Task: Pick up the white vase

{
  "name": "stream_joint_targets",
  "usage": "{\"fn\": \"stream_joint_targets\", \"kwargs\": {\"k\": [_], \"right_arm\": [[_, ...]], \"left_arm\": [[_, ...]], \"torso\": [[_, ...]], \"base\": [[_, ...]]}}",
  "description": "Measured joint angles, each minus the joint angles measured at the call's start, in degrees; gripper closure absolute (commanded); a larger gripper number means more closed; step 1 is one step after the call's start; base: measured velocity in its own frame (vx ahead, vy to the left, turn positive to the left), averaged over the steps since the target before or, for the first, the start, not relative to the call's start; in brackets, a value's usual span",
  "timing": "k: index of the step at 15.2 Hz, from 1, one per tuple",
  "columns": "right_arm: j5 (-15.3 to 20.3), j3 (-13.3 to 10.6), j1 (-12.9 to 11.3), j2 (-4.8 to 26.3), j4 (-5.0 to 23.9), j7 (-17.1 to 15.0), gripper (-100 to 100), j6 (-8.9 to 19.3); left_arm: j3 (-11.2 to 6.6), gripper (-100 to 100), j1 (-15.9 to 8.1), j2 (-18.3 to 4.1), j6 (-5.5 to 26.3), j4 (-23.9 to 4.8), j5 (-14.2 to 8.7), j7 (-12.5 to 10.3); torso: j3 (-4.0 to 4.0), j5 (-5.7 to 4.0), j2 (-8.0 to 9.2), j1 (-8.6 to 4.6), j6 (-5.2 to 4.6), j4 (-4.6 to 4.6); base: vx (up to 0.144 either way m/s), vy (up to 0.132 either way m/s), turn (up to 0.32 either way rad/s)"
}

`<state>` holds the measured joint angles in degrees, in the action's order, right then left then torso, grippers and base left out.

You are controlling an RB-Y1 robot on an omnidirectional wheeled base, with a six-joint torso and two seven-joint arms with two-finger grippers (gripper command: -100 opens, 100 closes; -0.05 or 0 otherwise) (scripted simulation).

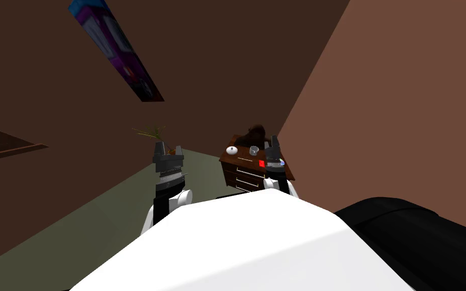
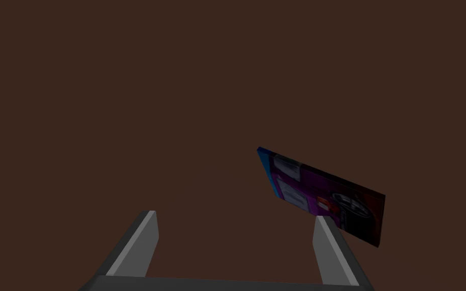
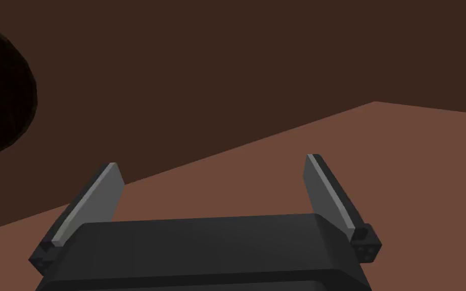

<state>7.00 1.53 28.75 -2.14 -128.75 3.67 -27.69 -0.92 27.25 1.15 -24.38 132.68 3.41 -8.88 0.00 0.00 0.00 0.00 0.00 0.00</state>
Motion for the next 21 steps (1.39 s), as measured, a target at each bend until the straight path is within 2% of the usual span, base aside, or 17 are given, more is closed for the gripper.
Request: {"fn": "stream_joint_targets", "kwargs": {"k": [7,21], "right_arm": [[0.9,-0.1,0.2,8.2,1.5,0.0,-100,-0.4],[4.2,-0.6,1.3,24.8,6.0,0.2,-100,-1.9]], "left_arm": [[0.01,0,0.0,0.0,0.0,0.0,0.0,0.0],[0.0,0,0.0,0.0,0.0,0.0,0.0,0.0]], "torso": [[0.12,0.03,0.2,0.15,0.01,0.04],[-0.02,0.04,-0.03,0.17,0.01,-0.01]], "base": [[-0.051,0.043,0.024],[-0.003,0.042,0.049]]}}
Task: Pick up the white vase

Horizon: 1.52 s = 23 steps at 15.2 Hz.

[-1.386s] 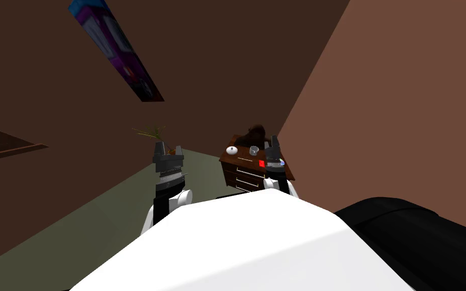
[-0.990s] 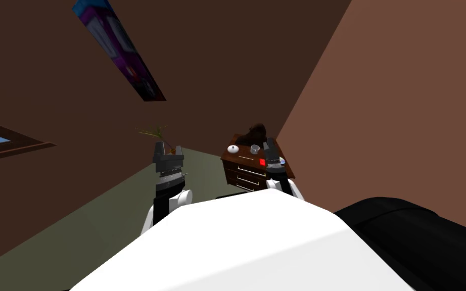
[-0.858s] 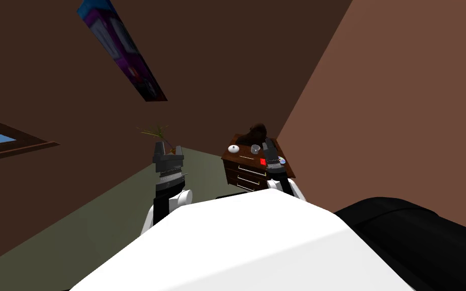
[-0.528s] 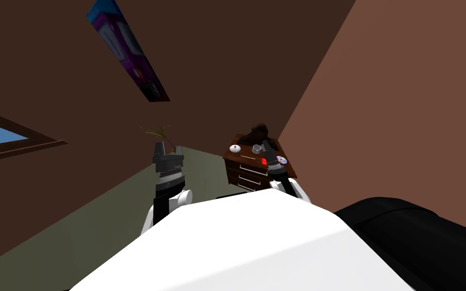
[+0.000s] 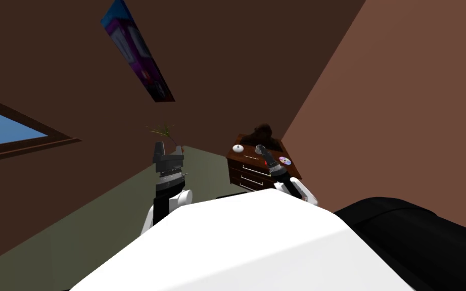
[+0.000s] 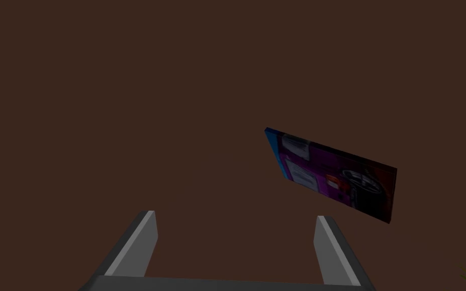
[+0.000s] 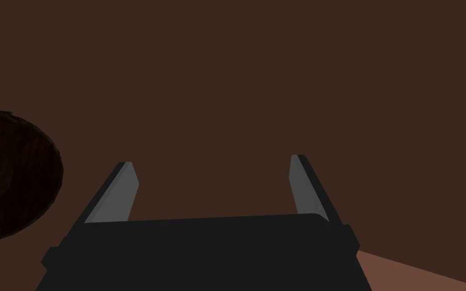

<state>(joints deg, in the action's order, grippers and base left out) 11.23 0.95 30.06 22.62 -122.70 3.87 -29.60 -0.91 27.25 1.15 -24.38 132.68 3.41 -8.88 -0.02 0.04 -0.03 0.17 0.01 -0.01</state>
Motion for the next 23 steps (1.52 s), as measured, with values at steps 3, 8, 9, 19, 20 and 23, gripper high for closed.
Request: {"fn": "stream_joint_targets", "kwargs": {"k": [3,8,9,19,20,23], "right_arm": [[0.8,-0.2,0.3,3.3,1.0,0.1,-100,-0.3],[2.3,-0.3,0.7,9.1,3.2,0.1,-100,-0.9],[2.8,-0.3,0.9,10.4,4.1,0.1,-100,-1.3],[6.1,-0.9,1.8,22.4,8.6,0.3,-100,-2.8],[6.3,-1.0,1.8,23.3,8.8,0.3,-100,-2.8],[7.3,-1.2,2.0,26.6,10.2,0.4,-100,-3.2]], "left_arm": [[0.0,0,0.0,0.0,0.0,0.0,0.0,0.0],[0.0,0,0.0,0.0,0.0,0.0,0.0,0.0],[0.0,0,0.0,0.0,0.0,0.0,0.0,0.0],[0.0,0,0.0,0.0,0.0,0.0,0.0,0.0],[0.0,0,0.0,0.0,0.0,0.0,0.0,0.0],[0.0,0,0.0,0.0,0.0,0.0,0.0,0.0]], "torso": [[0.0,0.0,0.01,-0.02,0.0,0.0],[-0.03,0.0,-0.06,0.01,0.01,-0.01],[-0.04,0.0,-0.07,0.05,0.02,-0.02],[-0.06,0.0,-0.11,0.02,0.01,-0.02],[-0.05,0.0,-0.09,0.01,0.0,-0.02],[-0.07,0.01,-0.11,0.01,0.0,-0.03]], "base": [[0.006,0.041,0.055],[0.018,0.047,0.076],[0.025,0.059,0.096],[0.028,0.043,0.067],[0.041,0.046,0.084],[0.034,0.047,0.08]]}}
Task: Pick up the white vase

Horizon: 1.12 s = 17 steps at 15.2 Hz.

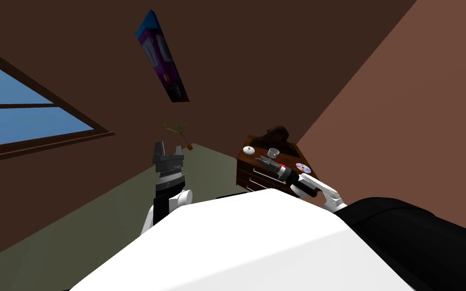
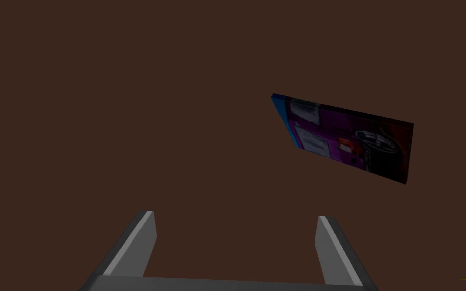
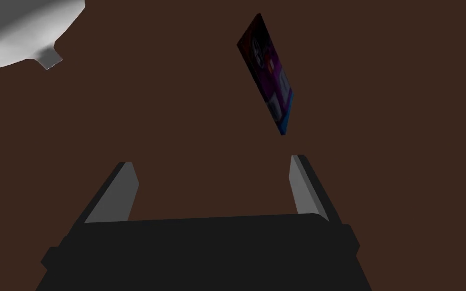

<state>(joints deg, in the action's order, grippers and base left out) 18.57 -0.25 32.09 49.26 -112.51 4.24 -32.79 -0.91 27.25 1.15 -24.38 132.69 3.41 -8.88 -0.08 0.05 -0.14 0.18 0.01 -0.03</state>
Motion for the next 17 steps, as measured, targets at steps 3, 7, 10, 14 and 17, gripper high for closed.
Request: {"fn": "stream_joint_targets", "kwargs": {"k": [3,7,10,14,17], "right_arm": [[1.1,-0.2,0.4,3.4,1.0,0.0,-100,0.0],[2.6,-0.4,0.9,7.9,3.2,0.2,-100,-1.0],[3.6,-0.7,0.8,11.2,5.1,0.2,-100,-1.6],[5.2,-1.1,1.2,15.7,7.0,0.3,-100,-2.2],[6.3,-1.4,1.6,18.9,8.2,0.3,-100,-2.4]], "left_arm": [[0.0,0,0.0,0.0,0.0,0.0,0.0,0.0],[0.0,0,0.0,0.0,0.0,0.0,0.0,0.0],[0.0,0,0.0,0.0,0.0,0.0,0.0,0.0],[0.0,0,0.0,0.0,0.0,0.0,0.0,0.0],[0.0,0,0.0,0.0,0.0,0.0,0.0,0.0]], "torso": [[0.01,0.0,0.01,0.0,0.0,0.0],[-0.01,0.0,-0.02,0.02,0.02,0.0],[-0.03,-0.01,-0.05,-0.01,0.03,-0.01],[-0.02,0.0,-0.05,0.01,0.02,-0.01],[-0.04,0.01,-0.07,0.03,0.02,-0.01]], "base": [[0.033,0.045,0.077],[0.042,0.045,0.089],[0.042,0.039,0.081],[0.04,0.037,0.075],[0.047,0.04,0.081]]}}
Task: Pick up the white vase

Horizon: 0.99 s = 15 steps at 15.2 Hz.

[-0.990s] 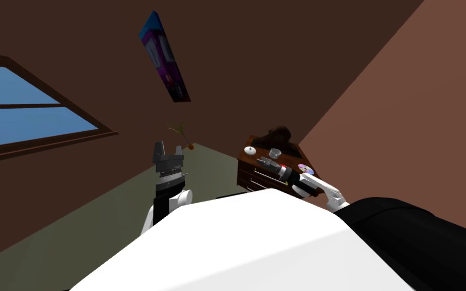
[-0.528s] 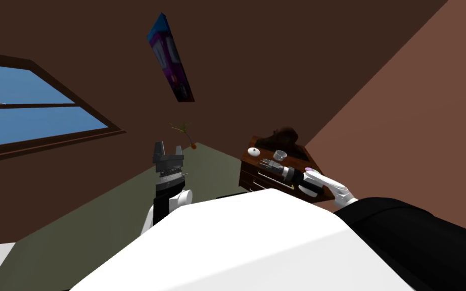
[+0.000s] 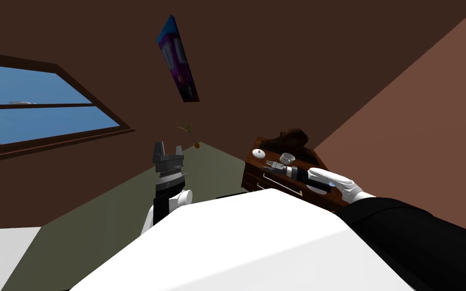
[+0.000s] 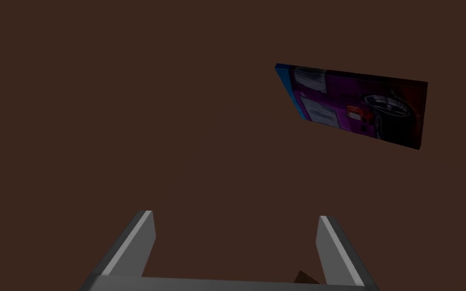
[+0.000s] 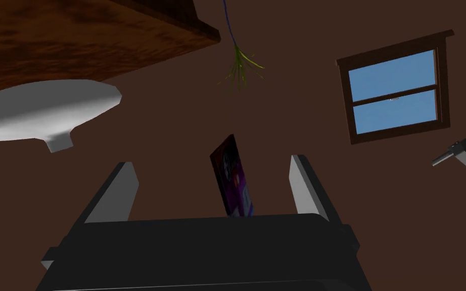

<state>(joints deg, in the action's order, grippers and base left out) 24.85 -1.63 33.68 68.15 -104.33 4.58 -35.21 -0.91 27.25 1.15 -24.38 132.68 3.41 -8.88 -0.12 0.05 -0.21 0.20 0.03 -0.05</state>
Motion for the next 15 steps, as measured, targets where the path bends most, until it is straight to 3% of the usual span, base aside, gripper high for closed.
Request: {"fn": "stream_joint_targets", "kwargs": {"k": [15], "right_arm": [[6.0,-0.8,2.1,17.3,8.2,0.5,-100,-2.6]], "left_arm": [[0.0,0,0.0,0.0,0.0,0.0,0.0,0.0]], "torso": [[-0.01,0.0,-0.02,-0.02,0.0,0.0]], "base": [[0.051,0.035,0.091]]}}
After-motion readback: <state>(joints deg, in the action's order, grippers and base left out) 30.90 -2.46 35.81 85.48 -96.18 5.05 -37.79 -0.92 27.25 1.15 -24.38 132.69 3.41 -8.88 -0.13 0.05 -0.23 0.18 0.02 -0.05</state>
